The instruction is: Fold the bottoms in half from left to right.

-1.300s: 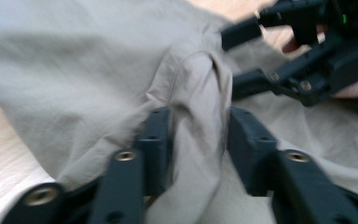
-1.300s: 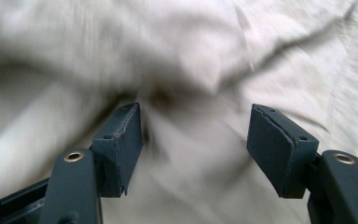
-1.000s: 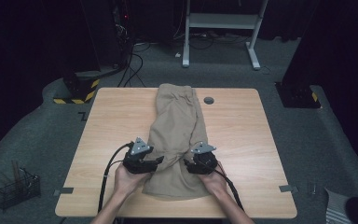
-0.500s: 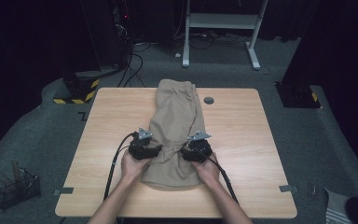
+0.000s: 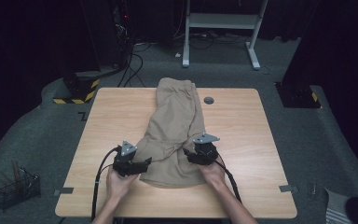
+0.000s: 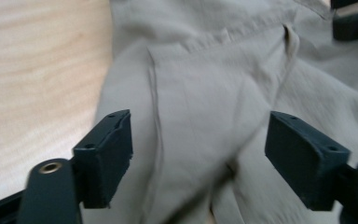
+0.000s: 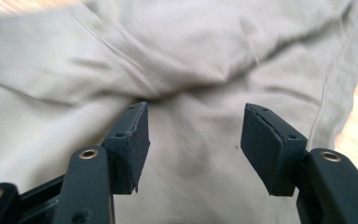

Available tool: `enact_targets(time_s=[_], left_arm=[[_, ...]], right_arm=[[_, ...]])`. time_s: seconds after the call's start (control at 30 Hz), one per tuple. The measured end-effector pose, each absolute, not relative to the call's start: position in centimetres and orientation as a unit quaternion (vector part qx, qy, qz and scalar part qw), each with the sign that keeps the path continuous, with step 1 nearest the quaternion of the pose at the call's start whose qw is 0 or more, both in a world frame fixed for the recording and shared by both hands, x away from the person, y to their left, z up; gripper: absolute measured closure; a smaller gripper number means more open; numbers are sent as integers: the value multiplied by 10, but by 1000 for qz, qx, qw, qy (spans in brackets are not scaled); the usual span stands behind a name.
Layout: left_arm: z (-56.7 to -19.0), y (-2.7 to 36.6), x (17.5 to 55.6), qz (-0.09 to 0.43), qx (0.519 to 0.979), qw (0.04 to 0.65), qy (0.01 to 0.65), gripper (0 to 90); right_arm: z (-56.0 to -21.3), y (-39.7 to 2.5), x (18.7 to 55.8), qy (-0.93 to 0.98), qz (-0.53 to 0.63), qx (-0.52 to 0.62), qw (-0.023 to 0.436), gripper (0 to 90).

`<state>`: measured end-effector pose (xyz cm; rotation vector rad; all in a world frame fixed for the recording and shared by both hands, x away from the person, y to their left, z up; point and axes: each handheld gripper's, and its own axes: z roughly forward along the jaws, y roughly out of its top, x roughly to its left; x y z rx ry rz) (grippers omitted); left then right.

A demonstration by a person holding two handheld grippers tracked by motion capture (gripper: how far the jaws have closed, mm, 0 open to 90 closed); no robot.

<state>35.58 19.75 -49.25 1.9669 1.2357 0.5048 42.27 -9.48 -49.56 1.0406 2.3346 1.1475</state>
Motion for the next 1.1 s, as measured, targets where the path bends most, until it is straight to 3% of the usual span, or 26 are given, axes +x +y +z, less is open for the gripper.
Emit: enact_targets(time_s=[0.17, 0.43, 0.5, 0.53, 0.57, 0.63, 0.8, 1.1], left_arm=[[-507, 194, 356, 190, 762, 349, 511, 132], [-522, 191, 361, 186, 761, 327, 528, 72], [-523, 190, 361, 193, 763, 323, 525, 64], [-524, 190, 361, 198, 763, 320, 525, 55], [-524, 189, 361, 201, 763, 318, 526, 55], [-525, 190, 362, 205, 763, 315, 527, 46], [-526, 189, 362, 209, 765, 312, 522, 36], [-527, 187, 364, 218, 761, 315, 523, 50]], right_arm=[[-482, -81, 427, 820, 430, 346, 150, 409], [-493, -55, 441, 831, 425, 334, 128, 411], [-497, -52, 443, 835, 421, 331, 125, 461], [-500, -51, 444, 840, 419, 323, 121, 572], [-500, -51, 444, 840, 419, 323, 121, 572], [-502, -51, 444, 847, 411, 315, 119, 684], [-501, -63, 441, 851, 411, 306, 112, 851], [-503, -96, 438, 849, 411, 309, 124, 888]])
